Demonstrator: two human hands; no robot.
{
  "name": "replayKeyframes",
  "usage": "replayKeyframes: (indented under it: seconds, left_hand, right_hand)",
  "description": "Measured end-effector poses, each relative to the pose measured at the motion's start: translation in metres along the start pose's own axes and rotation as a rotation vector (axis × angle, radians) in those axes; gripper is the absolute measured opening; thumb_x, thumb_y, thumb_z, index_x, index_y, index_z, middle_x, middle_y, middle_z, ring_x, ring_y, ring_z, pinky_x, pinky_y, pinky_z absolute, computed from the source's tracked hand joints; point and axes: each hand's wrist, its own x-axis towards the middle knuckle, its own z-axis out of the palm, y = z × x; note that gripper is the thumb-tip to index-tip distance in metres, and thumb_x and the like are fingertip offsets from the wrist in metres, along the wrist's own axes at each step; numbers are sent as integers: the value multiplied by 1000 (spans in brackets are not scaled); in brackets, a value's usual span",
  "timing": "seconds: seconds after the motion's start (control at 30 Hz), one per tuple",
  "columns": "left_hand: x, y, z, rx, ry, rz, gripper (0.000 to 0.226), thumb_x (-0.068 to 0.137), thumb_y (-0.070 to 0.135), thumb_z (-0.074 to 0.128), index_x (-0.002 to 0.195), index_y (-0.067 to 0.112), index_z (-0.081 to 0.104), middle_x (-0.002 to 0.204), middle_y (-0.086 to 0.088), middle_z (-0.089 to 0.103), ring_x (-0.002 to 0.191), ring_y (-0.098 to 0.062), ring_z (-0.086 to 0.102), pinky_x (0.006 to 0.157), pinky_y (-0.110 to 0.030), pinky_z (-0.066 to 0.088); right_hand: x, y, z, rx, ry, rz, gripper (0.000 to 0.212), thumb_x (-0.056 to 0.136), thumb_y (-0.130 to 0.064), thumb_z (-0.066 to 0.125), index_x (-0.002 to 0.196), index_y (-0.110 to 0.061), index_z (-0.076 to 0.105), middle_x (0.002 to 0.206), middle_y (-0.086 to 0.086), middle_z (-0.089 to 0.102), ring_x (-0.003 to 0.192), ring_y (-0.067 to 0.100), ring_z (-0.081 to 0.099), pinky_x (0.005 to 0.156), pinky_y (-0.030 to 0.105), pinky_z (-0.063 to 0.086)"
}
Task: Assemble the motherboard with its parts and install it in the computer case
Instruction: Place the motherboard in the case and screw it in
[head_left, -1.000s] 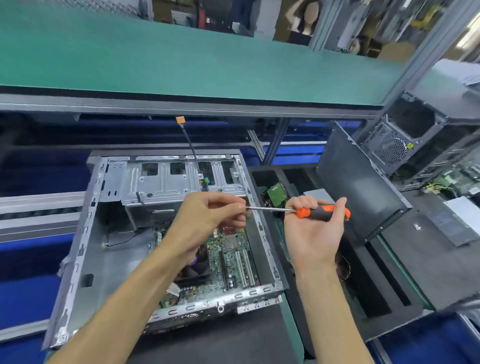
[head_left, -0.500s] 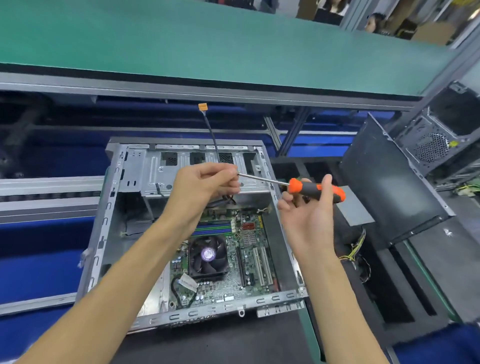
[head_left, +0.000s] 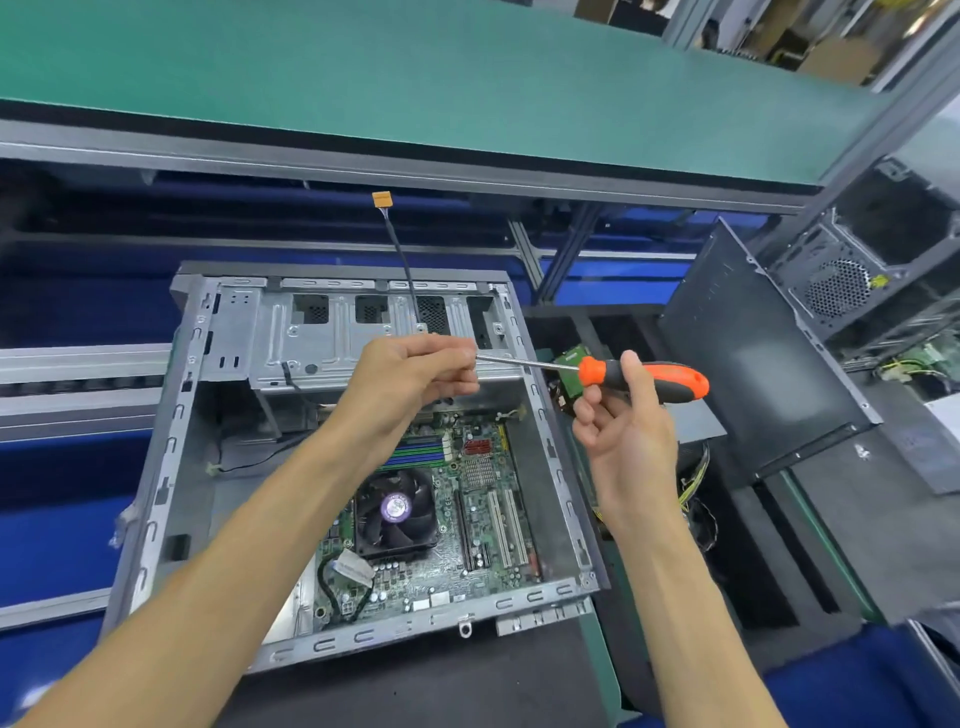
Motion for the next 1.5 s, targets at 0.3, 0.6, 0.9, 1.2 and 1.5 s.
replayKeyframes:
  seconds: [0.3, 0.6, 0.9, 1.2, 1.5]
  left_hand:
    - [-1, -9, 0, -67, -100, -54, 45, 77, 37, 85, 107, 5, 76, 101, -18, 75, 92, -27, 74, 79, -30, 60]
    - [-3, -41, -2, 871, -31, 243, 21, 98, 28, 59, 87, 33, 75, 77, 18, 74, 73, -9, 71, 76, -36, 60]
    - [-3, -54, -20, 1192, -139, 193, 24, 96, 35, 54, 87, 30, 75, 79, 12, 73, 65, -9, 66, 64, -26, 51]
    - [-3, -60, -20, 1355, -253, 139, 23, 99, 31, 53, 102, 28, 76, 88, 4, 75, 75, -17, 69, 63, -23, 45]
    - [-1, -61, -19, 1359, -256, 127, 24, 99, 31, 53, 104, 26, 76, 94, 5, 75, 80, -14, 68, 76, -30, 54]
  right_hand:
    - [-4, -7, -3, -80, 12, -89, 29, 102, -35, 57, 90, -10, 61, 64, 1, 51, 51, 12, 44, 37, 21, 31]
    - [-4, -10, 0, -856, -124, -413, 21, 89, -43, 72, 86, -22, 69, 71, -6, 72, 64, 9, 66, 64, 35, 53]
    - [3, 12, 3, -1386, -242, -493, 32, 86, -54, 71, 89, -25, 59, 70, -5, 68, 69, 17, 65, 70, 43, 57]
    - [13, 22, -4, -1454, -229, -543, 28, 86, -47, 74, 84, -22, 62, 75, -5, 58, 72, 15, 56, 69, 41, 51]
    - [19, 29, -7, -1480, -238, -547, 29, 87, -46, 74, 86, -21, 61, 77, -5, 57, 73, 14, 54, 66, 35, 49]
